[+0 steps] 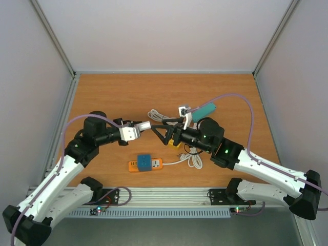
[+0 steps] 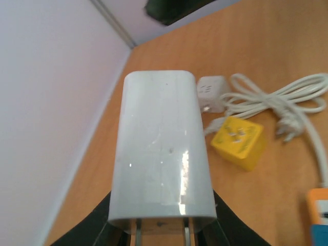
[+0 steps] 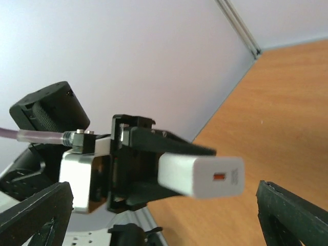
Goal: Insert the plug
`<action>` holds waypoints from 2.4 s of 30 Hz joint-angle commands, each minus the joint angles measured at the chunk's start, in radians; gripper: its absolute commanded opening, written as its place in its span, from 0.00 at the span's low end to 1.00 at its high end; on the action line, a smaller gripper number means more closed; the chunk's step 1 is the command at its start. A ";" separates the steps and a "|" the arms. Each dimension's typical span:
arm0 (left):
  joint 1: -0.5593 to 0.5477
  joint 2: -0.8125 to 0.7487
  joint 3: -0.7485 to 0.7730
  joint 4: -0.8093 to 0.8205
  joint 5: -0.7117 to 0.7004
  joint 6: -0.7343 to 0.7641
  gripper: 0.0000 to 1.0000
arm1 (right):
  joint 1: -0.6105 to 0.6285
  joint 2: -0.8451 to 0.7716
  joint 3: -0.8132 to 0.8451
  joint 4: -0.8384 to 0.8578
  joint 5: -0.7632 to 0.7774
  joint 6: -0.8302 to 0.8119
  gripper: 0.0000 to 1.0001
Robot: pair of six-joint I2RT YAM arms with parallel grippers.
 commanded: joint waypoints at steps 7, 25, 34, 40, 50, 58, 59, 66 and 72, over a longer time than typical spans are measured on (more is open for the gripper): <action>-0.018 -0.025 -0.117 0.585 -0.218 0.013 0.01 | -0.004 0.089 0.101 -0.126 0.066 0.275 0.97; -0.025 -0.064 -0.070 0.355 0.053 -0.232 0.01 | -0.031 0.164 0.108 0.114 -0.232 0.117 0.91; -0.025 -0.073 -0.047 0.297 0.094 -0.302 0.01 | -0.056 0.173 0.111 0.137 -0.323 0.094 0.70; -0.025 -0.078 -0.044 0.284 0.104 -0.326 0.01 | -0.064 0.188 0.116 0.160 -0.277 0.109 0.64; -0.026 -0.083 -0.073 0.196 0.130 -0.256 0.09 | -0.065 0.208 0.149 0.101 -0.313 0.081 0.32; -0.030 -0.088 -0.107 0.257 0.056 -0.263 0.01 | -0.064 0.227 0.150 0.157 -0.353 0.150 0.59; -0.031 -0.088 -0.110 0.263 0.048 -0.265 0.01 | -0.064 0.234 0.155 0.160 -0.362 0.159 0.60; -0.031 -0.088 -0.145 0.313 -0.025 -0.253 0.01 | -0.064 0.248 0.149 0.212 -0.354 0.210 0.60; -0.031 -0.085 -0.157 0.316 -0.039 -0.241 0.05 | -0.072 0.250 0.144 0.219 -0.331 0.224 0.29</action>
